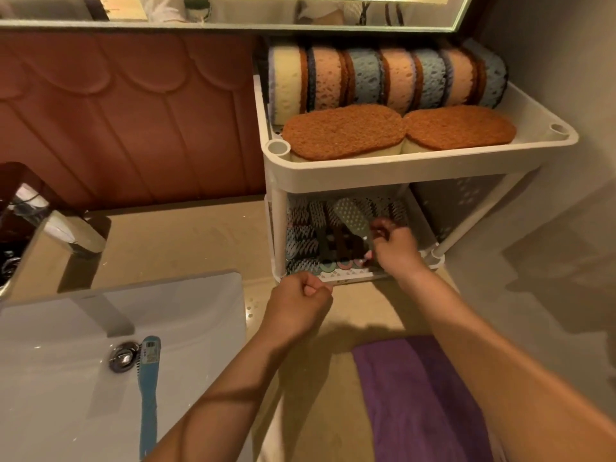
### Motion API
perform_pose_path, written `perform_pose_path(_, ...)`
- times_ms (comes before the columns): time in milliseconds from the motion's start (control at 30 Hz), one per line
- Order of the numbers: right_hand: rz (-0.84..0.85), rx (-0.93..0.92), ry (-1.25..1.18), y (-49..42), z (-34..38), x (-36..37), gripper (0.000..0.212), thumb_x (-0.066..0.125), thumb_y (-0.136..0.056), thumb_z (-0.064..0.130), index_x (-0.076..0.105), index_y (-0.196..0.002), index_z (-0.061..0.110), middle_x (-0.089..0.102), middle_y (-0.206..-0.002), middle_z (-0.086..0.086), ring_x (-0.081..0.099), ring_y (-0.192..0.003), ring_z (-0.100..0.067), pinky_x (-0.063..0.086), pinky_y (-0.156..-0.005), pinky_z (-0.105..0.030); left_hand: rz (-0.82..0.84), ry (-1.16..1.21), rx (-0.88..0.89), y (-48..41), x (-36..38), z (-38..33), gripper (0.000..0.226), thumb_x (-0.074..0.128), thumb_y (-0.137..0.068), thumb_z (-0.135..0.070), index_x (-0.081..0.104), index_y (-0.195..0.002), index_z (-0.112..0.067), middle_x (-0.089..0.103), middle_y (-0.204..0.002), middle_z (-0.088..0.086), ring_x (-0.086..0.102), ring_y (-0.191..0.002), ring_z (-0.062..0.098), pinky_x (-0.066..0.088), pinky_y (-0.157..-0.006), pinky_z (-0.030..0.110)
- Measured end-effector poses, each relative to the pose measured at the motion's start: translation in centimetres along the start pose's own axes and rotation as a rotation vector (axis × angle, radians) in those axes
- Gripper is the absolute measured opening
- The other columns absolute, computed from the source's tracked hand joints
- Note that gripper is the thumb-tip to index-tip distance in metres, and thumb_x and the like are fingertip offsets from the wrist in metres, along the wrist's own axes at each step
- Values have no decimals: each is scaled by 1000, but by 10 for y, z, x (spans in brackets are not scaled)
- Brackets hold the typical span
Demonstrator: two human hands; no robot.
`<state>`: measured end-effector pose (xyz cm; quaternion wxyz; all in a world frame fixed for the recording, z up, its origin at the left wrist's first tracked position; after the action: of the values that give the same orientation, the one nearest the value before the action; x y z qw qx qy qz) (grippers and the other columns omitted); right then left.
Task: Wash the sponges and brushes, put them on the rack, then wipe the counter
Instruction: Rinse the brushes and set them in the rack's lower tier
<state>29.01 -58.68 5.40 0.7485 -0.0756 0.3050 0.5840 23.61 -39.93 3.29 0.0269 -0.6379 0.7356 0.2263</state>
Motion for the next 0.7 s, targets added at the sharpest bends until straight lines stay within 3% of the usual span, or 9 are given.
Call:
perform_pose_path(67,18,-96,414,-17,1,-7,37,43,-94,4,53,-127,15,57,-126,-14,55,-110,-32,45,-89,-35,-64,-50,-11,4,-17,6,13,62,-85,-24,63,-77,-13,59,-65,-4,54,-64,12,41,-62,26)
perform_pose_path(167,136,-151,689,-37,-10,1,39,44,-95,8,49,-131,20,51,-133,-13,48,-120,-34,45,-97,-42,-180,-113,-10,7,-40,11,20,62,-86,-32,60,-80,-12,62,-71,0,56,-67,15,44,-67,31)
perform_pose_path(367,174,-297,704,-54,-5,17,29,48,-92,7,60,-118,14,56,-129,-14,50,-117,-33,41,-96,-35,-196,-98,-30,8,-53,19,19,64,-85,-32,60,-75,-16,58,-67,-5,54,-63,11,39,-58,24)
perform_pose_path(533,47,-341,766,-54,-4,15,29,47,-95,15,60,-121,14,47,-138,-11,40,-128,-32,31,-109,-38,-117,14,-39,17,-54,32,15,64,-85,-22,62,-74,-12,54,-64,-2,55,-68,18,49,-74,37)
perform_pose_path(600,-42,-348,659,-44,-2,9,29,47,-95,16,59,-121,13,50,-135,-14,46,-123,-34,38,-104,-38,-107,31,-43,20,-59,37,14,63,-86,-20,64,-77,-9,56,-66,0,57,-70,20,49,-75,37)
perform_pose_path(700,-162,-352,534,-12,3,6,26,52,-92,14,63,-116,12,64,-114,-18,59,-103,-36,51,-85,-42,-91,61,-48,29,-70,43,11,60,-88,-16,65,-85,-7,60,-74,5,58,-73,21,47,-71,30)
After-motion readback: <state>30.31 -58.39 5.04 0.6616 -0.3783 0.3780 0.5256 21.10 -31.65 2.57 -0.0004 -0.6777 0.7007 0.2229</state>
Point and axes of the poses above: each hand's wrist, its own y-axis away from the middle knuckle, its own x-axis out of the palm, z = x × y, the point moved 9 cm from there along -y, towards the middle knuckle
